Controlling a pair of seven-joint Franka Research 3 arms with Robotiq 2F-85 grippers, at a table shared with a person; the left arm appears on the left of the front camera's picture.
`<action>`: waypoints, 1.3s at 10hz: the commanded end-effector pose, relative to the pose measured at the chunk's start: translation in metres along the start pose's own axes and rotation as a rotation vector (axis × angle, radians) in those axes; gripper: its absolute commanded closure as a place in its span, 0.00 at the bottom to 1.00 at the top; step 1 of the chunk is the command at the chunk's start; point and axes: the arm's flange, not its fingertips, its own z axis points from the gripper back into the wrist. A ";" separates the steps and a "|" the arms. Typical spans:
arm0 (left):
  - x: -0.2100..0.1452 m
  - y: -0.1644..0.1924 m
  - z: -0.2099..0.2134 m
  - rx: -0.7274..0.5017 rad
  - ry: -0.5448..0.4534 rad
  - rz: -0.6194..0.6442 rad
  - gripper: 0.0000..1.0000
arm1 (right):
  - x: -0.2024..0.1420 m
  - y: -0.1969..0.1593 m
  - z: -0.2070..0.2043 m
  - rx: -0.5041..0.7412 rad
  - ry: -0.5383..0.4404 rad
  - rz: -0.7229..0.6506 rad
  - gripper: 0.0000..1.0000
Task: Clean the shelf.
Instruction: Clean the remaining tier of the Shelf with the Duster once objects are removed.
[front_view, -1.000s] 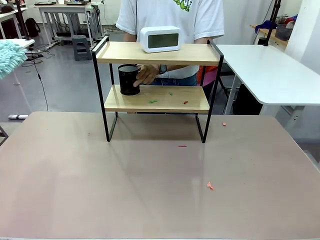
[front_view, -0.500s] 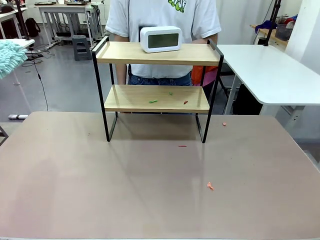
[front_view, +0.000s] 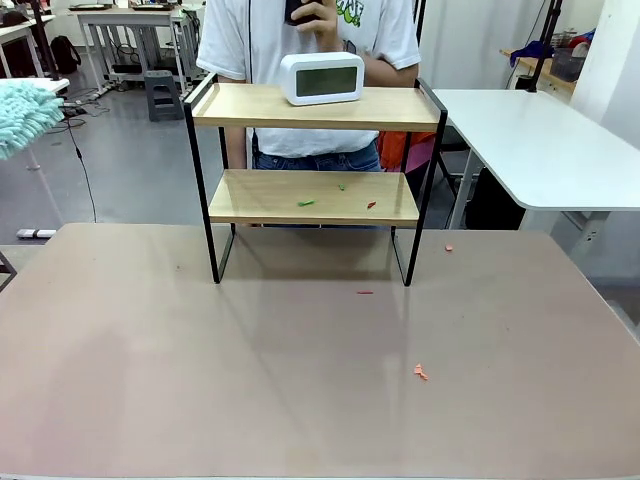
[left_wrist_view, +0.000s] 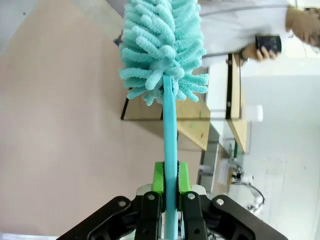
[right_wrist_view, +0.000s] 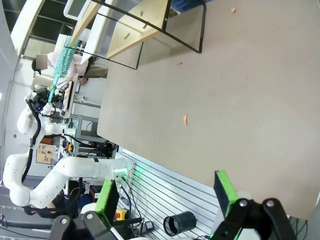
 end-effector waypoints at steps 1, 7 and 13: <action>-0.043 0.006 0.058 -0.026 0.104 -0.061 0.87 | 0.002 0.001 -0.001 0.022 -0.018 0.026 0.00; -0.119 -0.008 0.019 -0.063 0.518 -0.308 0.87 | 0.002 0.001 -0.001 0.022 -0.018 0.026 0.00; -0.144 -0.068 -0.064 0.003 0.654 -0.356 0.87 | 0.002 0.001 -0.001 0.022 -0.018 0.026 0.00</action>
